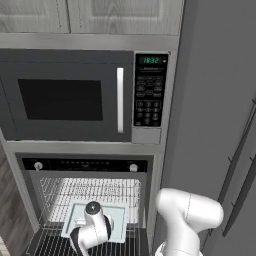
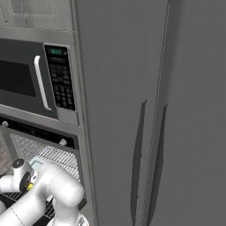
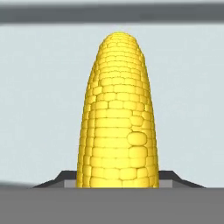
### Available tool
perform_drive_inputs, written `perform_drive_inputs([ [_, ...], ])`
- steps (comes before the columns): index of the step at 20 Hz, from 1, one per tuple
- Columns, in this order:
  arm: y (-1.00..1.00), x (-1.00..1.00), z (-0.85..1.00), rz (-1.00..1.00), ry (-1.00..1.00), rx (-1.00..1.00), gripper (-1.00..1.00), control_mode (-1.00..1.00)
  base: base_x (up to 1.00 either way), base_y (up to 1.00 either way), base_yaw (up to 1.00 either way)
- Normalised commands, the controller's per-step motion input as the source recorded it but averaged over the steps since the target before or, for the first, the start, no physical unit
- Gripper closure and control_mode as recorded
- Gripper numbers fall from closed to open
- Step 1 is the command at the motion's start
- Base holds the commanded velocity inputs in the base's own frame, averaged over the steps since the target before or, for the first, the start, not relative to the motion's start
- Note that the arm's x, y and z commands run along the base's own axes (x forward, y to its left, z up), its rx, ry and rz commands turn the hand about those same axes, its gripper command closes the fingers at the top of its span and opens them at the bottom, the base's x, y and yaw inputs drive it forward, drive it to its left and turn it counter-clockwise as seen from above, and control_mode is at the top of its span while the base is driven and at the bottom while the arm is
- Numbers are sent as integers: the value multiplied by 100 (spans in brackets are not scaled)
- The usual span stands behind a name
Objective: Place the corn on the bottom rack of the oven.
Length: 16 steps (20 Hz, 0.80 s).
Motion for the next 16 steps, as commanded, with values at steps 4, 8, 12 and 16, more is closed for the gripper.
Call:
perform_drive_inputs([
  [4, 0, 0, 0, 0, -1, 0, -100, -100, 0, 0, 0],
  [8, 0, -1, 18, 0, -3, 0, -100, -100, 0, 0, 0],
  [12, 0, -10, 76, 0, -5, 0, -100, -100, 0, 0, 0],
  [16, 0, -52, 92, -1, -6, 0, -100, -100, 0, 0, 0],
])
